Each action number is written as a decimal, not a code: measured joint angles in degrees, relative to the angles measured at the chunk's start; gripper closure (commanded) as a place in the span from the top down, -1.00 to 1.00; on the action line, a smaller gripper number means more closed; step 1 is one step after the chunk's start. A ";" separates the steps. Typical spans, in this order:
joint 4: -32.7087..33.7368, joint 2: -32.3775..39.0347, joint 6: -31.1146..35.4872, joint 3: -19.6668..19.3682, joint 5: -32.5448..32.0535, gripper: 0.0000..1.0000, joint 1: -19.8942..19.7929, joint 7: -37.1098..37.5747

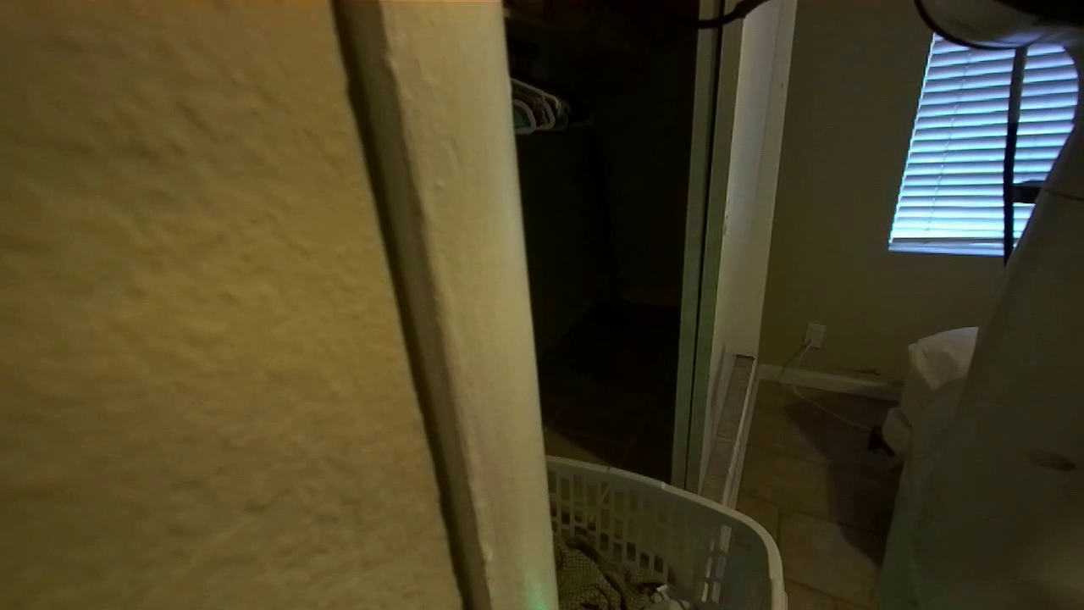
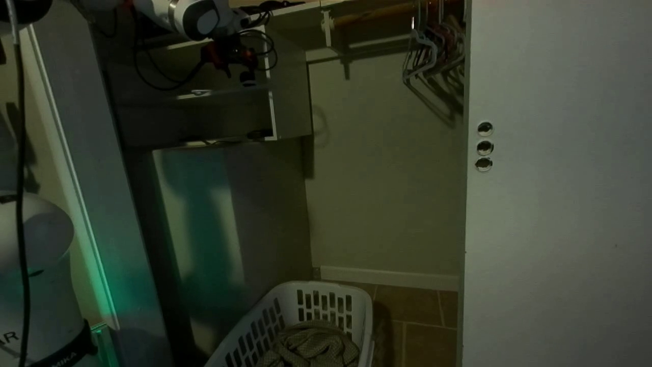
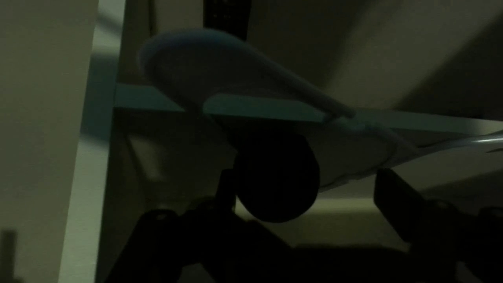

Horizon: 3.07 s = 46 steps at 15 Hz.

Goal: Put the black object on the bottom shelf.

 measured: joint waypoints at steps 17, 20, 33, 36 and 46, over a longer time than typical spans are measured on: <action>0.19 0.95 0.07 0.94 0.00 0.48 -1.01 0.00; 0.93 1.58 0.11 1.16 0.00 0.89 -1.03 0.00; 6.58 7.51 0.83 3.03 -0.02 0.02 -0.91 0.00; 6.95 8.18 0.91 3.03 -0.02 -0.40 -0.91 0.00; 7.44 8.30 1.19 2.87 -0.02 -0.85 -1.03 0.00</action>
